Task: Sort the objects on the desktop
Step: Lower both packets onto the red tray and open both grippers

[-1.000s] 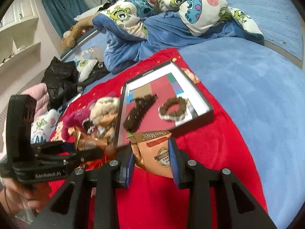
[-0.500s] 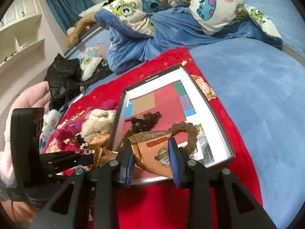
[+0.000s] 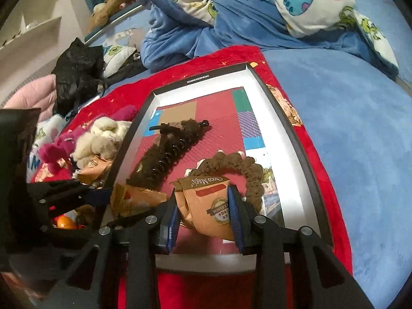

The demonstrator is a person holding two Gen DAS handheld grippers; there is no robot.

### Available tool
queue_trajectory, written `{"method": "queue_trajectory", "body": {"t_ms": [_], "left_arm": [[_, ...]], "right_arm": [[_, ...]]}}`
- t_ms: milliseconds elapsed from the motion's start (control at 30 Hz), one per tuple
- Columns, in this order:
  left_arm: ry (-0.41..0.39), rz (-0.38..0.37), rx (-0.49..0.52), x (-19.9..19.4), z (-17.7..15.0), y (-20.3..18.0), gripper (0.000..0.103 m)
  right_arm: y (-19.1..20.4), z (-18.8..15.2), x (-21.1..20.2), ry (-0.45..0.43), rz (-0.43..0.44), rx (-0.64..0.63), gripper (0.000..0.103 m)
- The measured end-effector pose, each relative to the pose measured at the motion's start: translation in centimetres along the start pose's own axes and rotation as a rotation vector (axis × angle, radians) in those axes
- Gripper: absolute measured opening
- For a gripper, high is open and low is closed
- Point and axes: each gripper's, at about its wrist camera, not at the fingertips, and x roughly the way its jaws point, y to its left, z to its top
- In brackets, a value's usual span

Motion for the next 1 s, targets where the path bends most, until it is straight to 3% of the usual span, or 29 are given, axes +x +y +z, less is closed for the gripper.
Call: {"method": "queue_trajectory", "body": {"t_ms": [167, 1000], "left_arm": [[-0.01, 0.051, 0.072, 0.3, -0.4, -1.0, 0.048], [-0.069, 0.069, 0.056, 1.0, -1.1, -0.7, 0.052]], "right_arm": [[0.4, -0.5, 0.9, -0.007, -0.019, -0.056, 0.036], [0.6, -1.8, 0.1, -0.122, -0.032, -0.07, 0.036]]}}
